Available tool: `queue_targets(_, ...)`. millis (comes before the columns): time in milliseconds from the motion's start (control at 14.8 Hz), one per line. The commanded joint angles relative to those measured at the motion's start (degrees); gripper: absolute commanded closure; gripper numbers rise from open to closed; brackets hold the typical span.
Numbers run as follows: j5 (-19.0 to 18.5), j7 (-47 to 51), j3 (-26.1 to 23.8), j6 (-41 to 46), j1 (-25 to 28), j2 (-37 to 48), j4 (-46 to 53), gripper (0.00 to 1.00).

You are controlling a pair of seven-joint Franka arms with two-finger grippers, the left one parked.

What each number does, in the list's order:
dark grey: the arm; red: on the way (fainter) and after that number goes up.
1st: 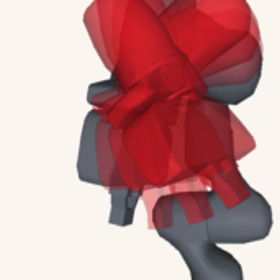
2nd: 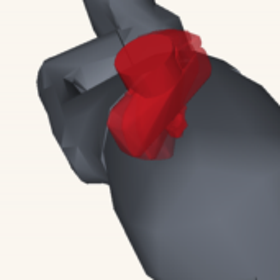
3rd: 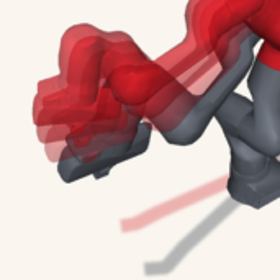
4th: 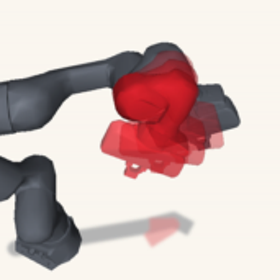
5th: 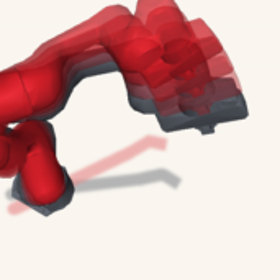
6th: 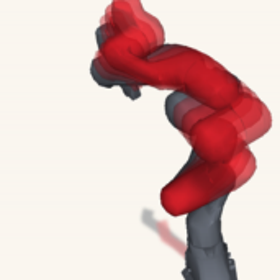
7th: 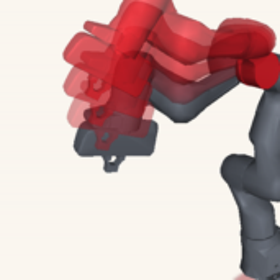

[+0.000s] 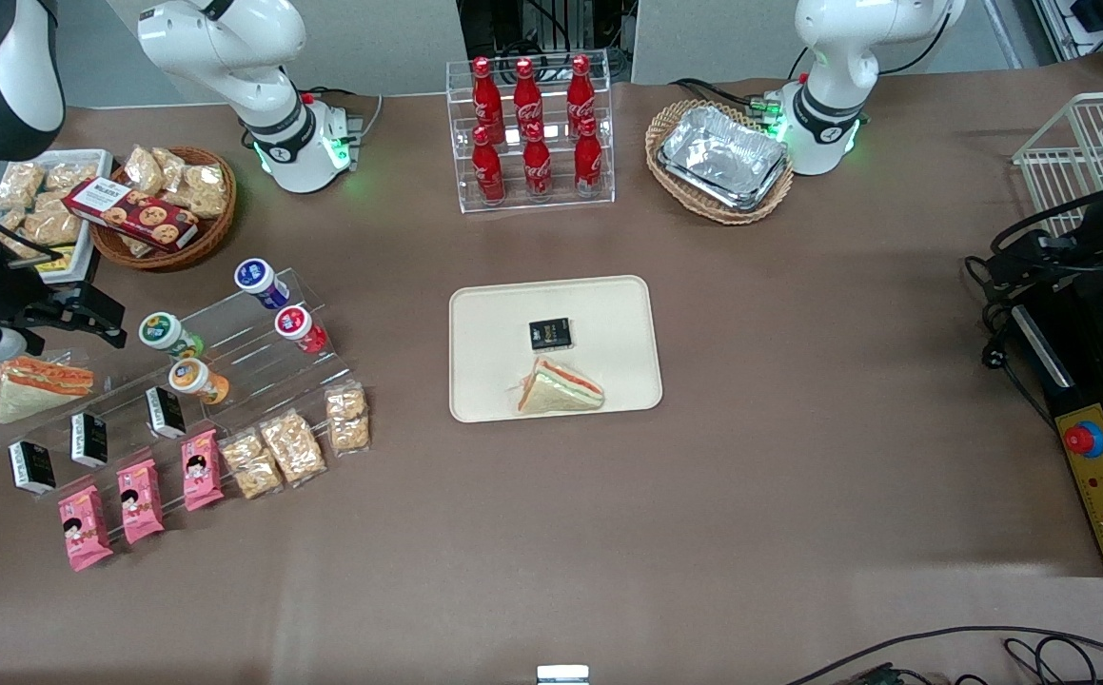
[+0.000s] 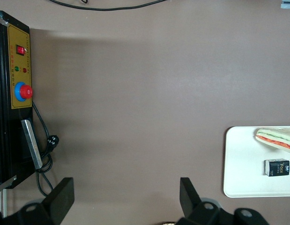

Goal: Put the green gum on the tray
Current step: 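Move the right gripper over the snack rack toward the green gum bottle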

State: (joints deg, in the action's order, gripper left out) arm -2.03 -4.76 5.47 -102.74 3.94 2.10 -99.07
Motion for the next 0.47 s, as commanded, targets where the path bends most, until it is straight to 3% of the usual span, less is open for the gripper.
queue_targets(0, -0.87, 0.28, 0.42, 0.95, -0.15, 0.18, 1.17, 0.0)
queue_targets(406, -0.26, -3.66, 4.63, 5.95, -1.47, 3.69, -0.76, 0.0)
